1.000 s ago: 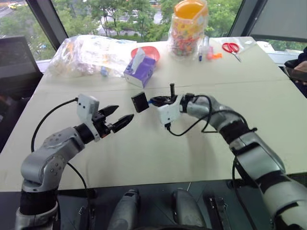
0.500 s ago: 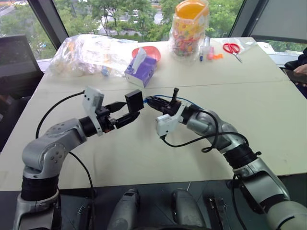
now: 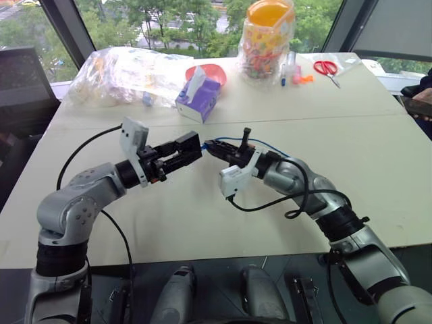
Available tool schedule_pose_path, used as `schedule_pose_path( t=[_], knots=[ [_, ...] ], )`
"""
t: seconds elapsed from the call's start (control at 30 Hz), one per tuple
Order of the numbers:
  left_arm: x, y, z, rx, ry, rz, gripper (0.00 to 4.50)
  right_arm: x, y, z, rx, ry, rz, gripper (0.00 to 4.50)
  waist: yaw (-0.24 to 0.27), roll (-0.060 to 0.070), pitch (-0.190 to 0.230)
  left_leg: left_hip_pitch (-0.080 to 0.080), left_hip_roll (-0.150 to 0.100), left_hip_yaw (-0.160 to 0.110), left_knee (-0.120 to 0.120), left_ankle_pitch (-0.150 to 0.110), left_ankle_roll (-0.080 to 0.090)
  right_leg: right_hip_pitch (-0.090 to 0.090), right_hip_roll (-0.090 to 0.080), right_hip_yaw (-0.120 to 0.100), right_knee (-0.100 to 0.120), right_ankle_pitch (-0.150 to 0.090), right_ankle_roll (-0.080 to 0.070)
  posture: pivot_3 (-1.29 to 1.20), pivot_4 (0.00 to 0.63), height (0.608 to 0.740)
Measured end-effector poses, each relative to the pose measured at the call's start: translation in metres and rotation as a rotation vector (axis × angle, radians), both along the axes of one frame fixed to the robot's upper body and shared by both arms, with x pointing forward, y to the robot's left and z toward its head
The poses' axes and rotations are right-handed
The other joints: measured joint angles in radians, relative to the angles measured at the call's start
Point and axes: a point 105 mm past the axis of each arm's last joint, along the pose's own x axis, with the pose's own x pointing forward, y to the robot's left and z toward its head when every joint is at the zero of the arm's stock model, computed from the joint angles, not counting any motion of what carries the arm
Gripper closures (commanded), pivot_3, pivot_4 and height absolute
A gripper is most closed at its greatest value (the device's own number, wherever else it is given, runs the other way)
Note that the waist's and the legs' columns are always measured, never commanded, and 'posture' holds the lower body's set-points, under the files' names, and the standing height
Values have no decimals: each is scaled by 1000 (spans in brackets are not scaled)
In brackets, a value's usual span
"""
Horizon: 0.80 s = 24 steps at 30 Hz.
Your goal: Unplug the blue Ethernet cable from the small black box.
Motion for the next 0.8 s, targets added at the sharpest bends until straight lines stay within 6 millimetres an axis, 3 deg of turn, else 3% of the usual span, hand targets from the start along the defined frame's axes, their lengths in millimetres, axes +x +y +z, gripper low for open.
schedule_pose_path(
  t=[0.1,0.3,0.43,0.6,0.8],
  knots=[
    [-1,-3,0,-11,3,-14,4023,0,0,0,-3,2,-2,4500,0,0,0,0,0,0,0,0,0,0,0,0,0,0,0,0,150,728],
    [-1,-4,-1,-8,6,-13,4009,1,-1,-1,-9,7,-4,4500,0,0,0,0,0,0,0,0,0,0,0,0,0,0,0,0,150,728],
    [0,-1,-3,-1,13,-5,4009,-1,-1,2,21,61,15,2836,0,-1,1,0,0,0,0,0,0,0,0,0,0,0,0,0,150,728],
    [0,3,-4,13,21,-13,4009,-2,0,8,53,205,65,204,-2,-3,2,0,0,0,0,0,0,0,0,0,-1,0,0,0,150,728],
    [-10,11,-3,53,5,-105,4009,-5,-9,11,47,715,175,204,-1,-3,3,0,2,1,0,0,0,1,0,-1,-2,0,0,0,150,728]
  ],
)
